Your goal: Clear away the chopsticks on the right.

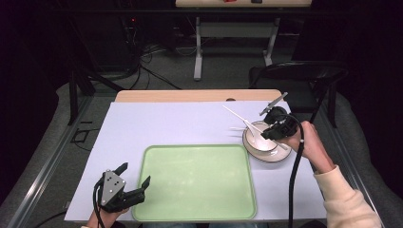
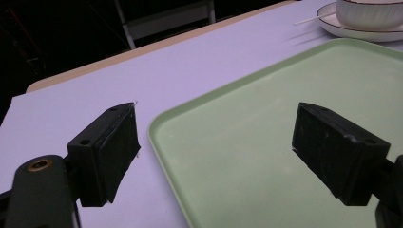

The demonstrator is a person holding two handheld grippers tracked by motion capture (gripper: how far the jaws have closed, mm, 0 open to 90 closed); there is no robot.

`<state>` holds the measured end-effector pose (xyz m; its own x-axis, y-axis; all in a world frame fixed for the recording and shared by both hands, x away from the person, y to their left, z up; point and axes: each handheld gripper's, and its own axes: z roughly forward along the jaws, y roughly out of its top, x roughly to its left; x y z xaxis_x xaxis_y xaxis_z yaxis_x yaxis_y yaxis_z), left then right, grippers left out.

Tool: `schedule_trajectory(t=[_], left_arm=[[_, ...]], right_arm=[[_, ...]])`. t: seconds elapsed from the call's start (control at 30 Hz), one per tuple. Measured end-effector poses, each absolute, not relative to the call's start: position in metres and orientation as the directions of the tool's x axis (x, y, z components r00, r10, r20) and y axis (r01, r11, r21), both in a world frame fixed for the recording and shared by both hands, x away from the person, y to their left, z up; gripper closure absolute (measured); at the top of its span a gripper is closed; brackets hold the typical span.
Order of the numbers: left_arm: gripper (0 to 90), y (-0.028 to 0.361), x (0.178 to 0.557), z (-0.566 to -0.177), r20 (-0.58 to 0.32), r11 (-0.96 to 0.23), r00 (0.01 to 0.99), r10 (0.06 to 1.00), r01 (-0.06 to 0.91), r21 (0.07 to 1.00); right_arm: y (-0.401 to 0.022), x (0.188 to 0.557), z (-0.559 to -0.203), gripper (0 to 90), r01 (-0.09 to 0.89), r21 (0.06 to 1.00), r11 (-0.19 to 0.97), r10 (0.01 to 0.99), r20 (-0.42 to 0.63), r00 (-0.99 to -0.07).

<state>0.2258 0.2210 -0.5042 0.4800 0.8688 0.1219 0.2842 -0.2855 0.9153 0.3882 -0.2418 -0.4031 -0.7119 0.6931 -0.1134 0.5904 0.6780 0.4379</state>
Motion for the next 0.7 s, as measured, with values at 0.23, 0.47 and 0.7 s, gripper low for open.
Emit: schedule_trajectory(t=[0.23, 0.47, 0.7], left_arm=[[15.5, 0.221, 0.226, -0.504, 0.122, -0.285, 0.48, 0.869, 0.284, 0.915], [15.5, 0.221, 0.225, -0.504, 0.121, -0.285, 0.48, 0.869, 0.285, 0.915], [15.5, 0.221, 0.226, -0.504, 0.121, -0.284, 0.478, 0.87, 0.285, 0.915]], right_arm=[[-0.229, 0.368, -0.413, 83.8, 0.57, 0.434, 0.698, 0.664, -0.096, -0.741], [-0.22, 0.355, -0.429, 83.7, 0.586, 0.418, 0.694, 0.668, -0.069, -0.741], [-0.214, 0.348, -0.445, 83.8, 0.603, 0.415, 0.682, 0.673, -0.033, -0.739]])
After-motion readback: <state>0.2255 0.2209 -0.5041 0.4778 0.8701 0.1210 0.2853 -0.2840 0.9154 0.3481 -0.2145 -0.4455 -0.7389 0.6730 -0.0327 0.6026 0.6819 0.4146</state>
